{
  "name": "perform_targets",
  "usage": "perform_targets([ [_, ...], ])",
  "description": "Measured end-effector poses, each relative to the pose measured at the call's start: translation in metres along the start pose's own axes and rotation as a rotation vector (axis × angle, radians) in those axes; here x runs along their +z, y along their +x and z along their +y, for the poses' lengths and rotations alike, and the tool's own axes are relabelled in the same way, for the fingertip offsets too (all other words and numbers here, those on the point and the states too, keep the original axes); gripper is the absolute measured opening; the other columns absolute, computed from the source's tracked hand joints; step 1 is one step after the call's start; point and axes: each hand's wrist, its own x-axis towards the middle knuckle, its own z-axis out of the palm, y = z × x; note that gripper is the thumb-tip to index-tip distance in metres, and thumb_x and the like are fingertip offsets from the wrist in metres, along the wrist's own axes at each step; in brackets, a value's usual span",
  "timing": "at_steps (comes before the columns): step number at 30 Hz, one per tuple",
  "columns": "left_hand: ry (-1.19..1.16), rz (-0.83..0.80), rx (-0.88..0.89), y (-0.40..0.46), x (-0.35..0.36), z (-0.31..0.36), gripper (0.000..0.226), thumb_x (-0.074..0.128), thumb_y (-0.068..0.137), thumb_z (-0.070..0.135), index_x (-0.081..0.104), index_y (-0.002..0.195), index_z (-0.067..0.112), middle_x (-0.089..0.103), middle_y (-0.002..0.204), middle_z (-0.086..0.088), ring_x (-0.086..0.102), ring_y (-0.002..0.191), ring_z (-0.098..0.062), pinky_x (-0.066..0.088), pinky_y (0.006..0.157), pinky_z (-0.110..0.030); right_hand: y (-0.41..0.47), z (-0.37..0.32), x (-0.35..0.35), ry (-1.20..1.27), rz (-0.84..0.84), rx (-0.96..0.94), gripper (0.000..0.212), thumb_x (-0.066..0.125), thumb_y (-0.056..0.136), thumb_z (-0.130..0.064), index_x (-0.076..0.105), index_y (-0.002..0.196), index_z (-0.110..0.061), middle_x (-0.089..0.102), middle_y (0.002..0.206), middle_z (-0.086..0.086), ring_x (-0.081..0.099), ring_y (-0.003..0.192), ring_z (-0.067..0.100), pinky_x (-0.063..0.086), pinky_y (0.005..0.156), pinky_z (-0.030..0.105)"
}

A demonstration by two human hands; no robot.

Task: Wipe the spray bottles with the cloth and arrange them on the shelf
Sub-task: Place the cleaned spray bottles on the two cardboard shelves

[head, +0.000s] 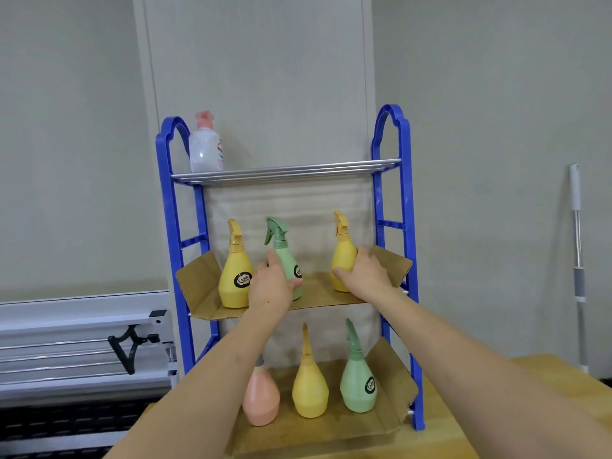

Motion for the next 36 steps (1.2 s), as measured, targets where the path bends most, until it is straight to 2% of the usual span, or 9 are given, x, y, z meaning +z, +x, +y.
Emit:
perform_targets([
  [5,0.012,0.002,0.003,-0.001,0.001,0.001,0.088,0.073,0.091,0.042,0.021,0.154,0.007,0.055,0.127,-0.02,0.06,0.114,-0.038,0.049,0.092,-0.045,-0.001,0.005,-0.001,-0.021,0.024,0.004,0.074,0.068,0.086,-0.062,0.042,0.143,-0.023,0.054,0.131,0.008,0.062,0.114,0.035,0.056,0.09,0.049],
  [10,0.009,-0.015,0.002,0.001,0.0,0.003,0.085,0.074,0.091,0.04,0.024,0.151,0.006,0.056,0.127,-0.02,0.059,0.115,-0.039,0.047,0.092,-0.045,0.0,0.01,0.003,0.019,0.042,-0.002,0.081,0.07,0.087,-0.061,0.037,0.149,-0.019,0.046,0.142,0.013,0.059,0.121,0.038,0.055,0.095,0.051],
  [16,-0.245,-0.114,0.025,0.007,0.001,0.003,0.07,0.075,0.091,0.023,0.033,0.146,0.014,0.058,0.133,-0.017,0.058,0.12,-0.038,0.047,0.095,-0.041,0.004,0.013,0.004,0.079,0.014,0.003,0.084,0.072,0.088,-0.058,0.032,0.152,-0.018,0.042,0.146,0.012,0.056,0.125,0.038,0.053,0.098,0.049],
  [19,-0.341,-0.143,0.025,0.004,0.006,0.008,0.078,0.073,0.093,0.018,0.025,0.154,0.015,0.052,0.147,-0.014,0.053,0.13,-0.036,0.042,0.102,-0.037,0.003,0.015,0.004,0.133,-0.007,0.009,0.085,0.073,0.089,-0.056,0.031,0.152,-0.019,0.04,0.147,0.011,0.056,0.125,0.036,0.052,0.099,0.05],
  [23,-0.371,-0.16,-0.011,0.005,0.013,0.011,0.08,0.07,0.096,0.02,0.019,0.158,0.017,0.048,0.151,-0.015,0.052,0.133,-0.037,0.041,0.106,-0.039,0.002,0.016,0.004,0.191,-0.031,0.004,0.082,0.069,0.091,-0.055,0.029,0.154,-0.021,0.043,0.146,0.009,0.056,0.123,0.033,0.052,0.099,0.049],
  [27,-0.363,-0.139,-0.021,0.004,0.017,0.006,0.079,0.068,0.097,0.02,0.019,0.159,0.02,0.042,0.151,-0.019,0.046,0.135,-0.037,0.035,0.112,-0.038,-0.001,0.015,0.006,0.228,-0.033,-0.008,0.068,0.063,0.094,-0.047,0.033,0.148,-0.021,0.054,0.126,0.006,0.059,0.106,0.028,0.055,0.086,0.045],
  [29,-0.36,-0.141,-0.022,0.005,0.019,0.005,0.078,0.067,0.097,0.021,0.019,0.159,0.022,0.043,0.15,-0.02,0.046,0.135,-0.037,0.036,0.111,-0.039,-0.001,0.015,0.005,0.217,-0.029,-0.019,0.066,0.063,0.094,-0.046,0.035,0.147,-0.02,0.055,0.121,0.004,0.059,0.103,0.027,0.054,0.083,0.042],
  [32,-0.355,-0.154,-0.025,0.006,0.02,0.004,0.077,0.065,0.099,0.022,0.018,0.16,0.023,0.043,0.15,-0.019,0.047,0.133,-0.037,0.037,0.11,-0.039,-0.002,0.014,0.004,0.206,-0.024,-0.029,0.065,0.064,0.095,-0.046,0.035,0.147,-0.019,0.056,0.124,0.005,0.057,0.104,0.027,0.051,0.083,0.041],
  [36,-0.345,-0.145,-0.011,0.007,0.021,0.002,0.076,0.063,0.1,0.023,0.017,0.161,0.023,0.044,0.149,-0.019,0.046,0.134,-0.037,0.037,0.11,-0.04,-0.003,0.015,0.003,0.216,-0.016,-0.031,0.068,0.065,0.096,-0.046,0.034,0.149,-0.018,0.056,0.132,0.009,0.058,0.114,0.03,0.054,0.092,0.046],
])
